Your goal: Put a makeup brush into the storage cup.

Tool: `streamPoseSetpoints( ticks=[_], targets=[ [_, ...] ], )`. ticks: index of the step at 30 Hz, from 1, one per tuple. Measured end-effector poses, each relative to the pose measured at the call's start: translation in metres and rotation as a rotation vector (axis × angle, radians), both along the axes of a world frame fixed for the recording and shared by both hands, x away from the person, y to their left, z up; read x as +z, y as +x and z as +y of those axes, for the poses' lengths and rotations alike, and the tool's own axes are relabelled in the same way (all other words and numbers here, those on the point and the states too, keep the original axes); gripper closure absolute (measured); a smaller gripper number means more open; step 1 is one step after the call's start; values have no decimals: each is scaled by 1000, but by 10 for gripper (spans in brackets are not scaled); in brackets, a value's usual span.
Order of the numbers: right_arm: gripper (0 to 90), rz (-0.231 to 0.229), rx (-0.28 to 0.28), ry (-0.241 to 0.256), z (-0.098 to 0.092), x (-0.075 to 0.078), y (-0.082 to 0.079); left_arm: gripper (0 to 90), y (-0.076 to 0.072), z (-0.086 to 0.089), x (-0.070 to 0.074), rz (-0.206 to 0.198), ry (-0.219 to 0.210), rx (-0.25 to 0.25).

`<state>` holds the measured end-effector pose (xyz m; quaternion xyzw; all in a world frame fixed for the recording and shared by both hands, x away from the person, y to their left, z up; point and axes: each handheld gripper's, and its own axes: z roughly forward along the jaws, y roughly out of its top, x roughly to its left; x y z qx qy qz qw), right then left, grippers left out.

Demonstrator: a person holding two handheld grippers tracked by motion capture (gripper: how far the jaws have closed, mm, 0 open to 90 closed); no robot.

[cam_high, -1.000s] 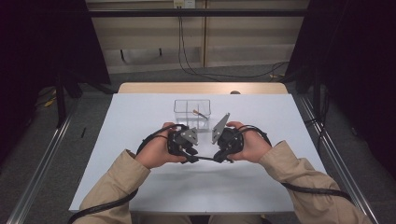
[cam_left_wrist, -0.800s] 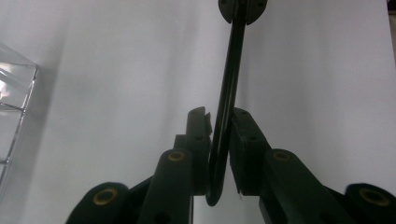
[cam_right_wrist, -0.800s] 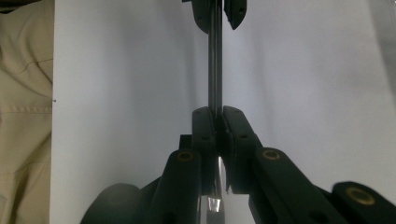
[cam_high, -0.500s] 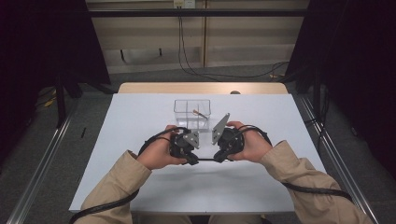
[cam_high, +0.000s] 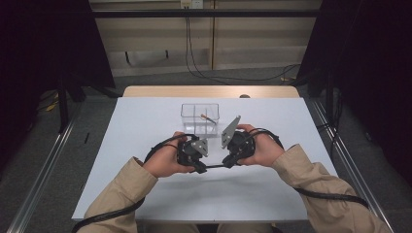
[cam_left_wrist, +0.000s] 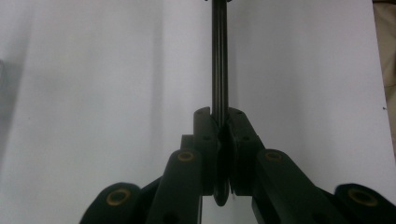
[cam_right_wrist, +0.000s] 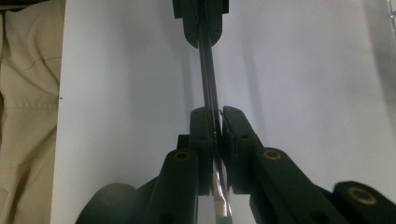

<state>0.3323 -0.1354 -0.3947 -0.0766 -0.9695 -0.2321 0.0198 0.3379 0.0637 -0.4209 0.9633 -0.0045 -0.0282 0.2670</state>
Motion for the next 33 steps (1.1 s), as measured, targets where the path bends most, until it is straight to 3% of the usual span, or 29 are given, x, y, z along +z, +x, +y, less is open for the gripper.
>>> streamPoseSetpoints(
  ticks=[8,13,18,33],
  targets=[
    [571,-7,-49,100,-6,0,3,843,2,1,2,2,-15,11],
    [319,-4,-113,187,-12,0,7,842,3,4,4,3,-23,23],
    [198,-21,-147,235,-17,0,9,842,4,6,3,5,-40,39],
    [151,-15,-304,511,-38,-7,11,841,6,16,4,22,-103,80]
  ],
)
